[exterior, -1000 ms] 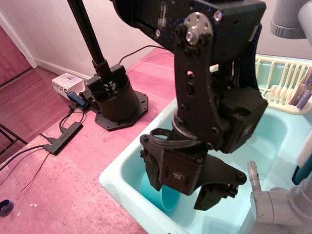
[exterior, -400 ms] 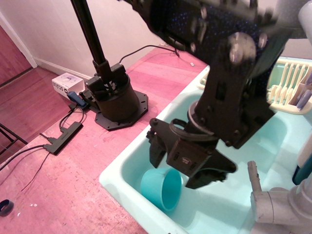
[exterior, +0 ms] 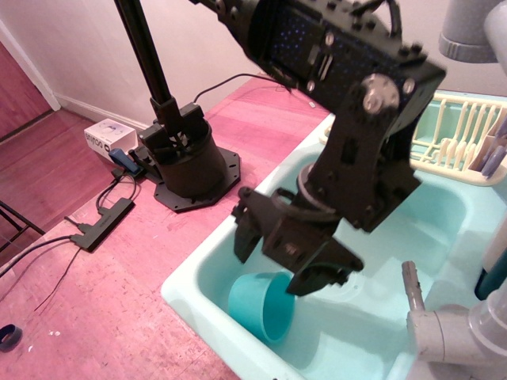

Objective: Flip cup upright

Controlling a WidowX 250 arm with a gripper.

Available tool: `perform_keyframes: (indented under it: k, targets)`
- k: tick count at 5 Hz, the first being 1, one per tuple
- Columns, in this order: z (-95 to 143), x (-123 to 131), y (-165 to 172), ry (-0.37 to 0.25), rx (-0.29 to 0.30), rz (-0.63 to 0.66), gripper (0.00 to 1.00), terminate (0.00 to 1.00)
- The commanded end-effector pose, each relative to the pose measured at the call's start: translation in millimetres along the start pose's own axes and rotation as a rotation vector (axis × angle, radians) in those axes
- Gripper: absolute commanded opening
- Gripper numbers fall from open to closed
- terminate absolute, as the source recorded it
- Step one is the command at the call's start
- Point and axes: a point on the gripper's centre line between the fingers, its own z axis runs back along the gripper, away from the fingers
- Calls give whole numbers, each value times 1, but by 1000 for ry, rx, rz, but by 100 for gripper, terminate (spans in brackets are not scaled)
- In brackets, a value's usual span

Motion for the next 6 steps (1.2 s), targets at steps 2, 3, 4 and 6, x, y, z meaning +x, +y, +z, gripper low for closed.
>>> perform_keyframes:
  k: [2, 3, 4, 6]
  targets:
    - [-4, 31, 0, -44, 11, -114, 100, 0]
    - [-4, 38, 7, -40, 46, -132, 0, 0]
    - [-6, 37, 5, -50, 58, -130, 0, 0]
    - [-5, 35, -14, -27, 382, -212, 0, 0]
